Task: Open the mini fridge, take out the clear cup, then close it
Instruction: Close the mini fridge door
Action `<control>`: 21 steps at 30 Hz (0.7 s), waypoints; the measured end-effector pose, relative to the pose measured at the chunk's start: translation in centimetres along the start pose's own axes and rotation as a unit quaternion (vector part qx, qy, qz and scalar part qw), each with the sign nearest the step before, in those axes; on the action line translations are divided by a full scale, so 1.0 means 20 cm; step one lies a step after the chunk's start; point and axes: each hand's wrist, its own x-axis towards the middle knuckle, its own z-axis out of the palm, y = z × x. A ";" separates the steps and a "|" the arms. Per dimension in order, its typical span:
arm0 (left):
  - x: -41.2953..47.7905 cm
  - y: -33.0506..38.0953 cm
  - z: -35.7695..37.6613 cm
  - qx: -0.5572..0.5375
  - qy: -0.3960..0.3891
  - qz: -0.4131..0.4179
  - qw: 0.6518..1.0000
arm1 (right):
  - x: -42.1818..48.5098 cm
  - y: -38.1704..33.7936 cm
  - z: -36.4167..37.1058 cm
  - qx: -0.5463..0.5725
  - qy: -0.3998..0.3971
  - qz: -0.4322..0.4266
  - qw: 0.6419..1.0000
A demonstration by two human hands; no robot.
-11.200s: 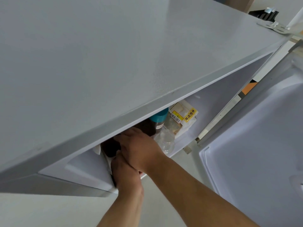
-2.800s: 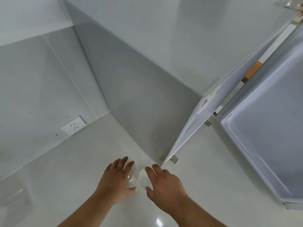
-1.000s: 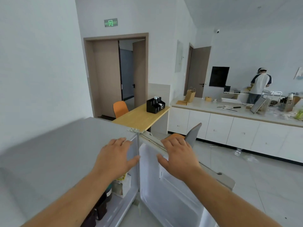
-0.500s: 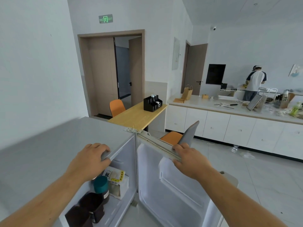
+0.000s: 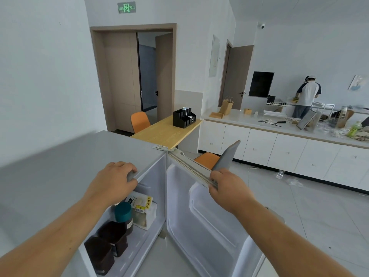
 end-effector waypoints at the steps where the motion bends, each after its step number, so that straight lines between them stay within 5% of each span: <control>1: 0.00 0.00 0.00 -0.001 0.001 0.000 1.000 | -0.01 -0.02 0.00 -0.001 0.001 0.004 1.000; 12: -0.01 0.01 -0.01 -0.004 0.003 -0.002 1.000 | -0.07 -0.20 -0.02 -0.031 -0.018 -0.024 0.999; 21: -0.01 0.02 -0.02 -0.013 0.000 -0.007 1.000 | -0.11 -0.36 0.10 0.136 0.042 0.023 0.989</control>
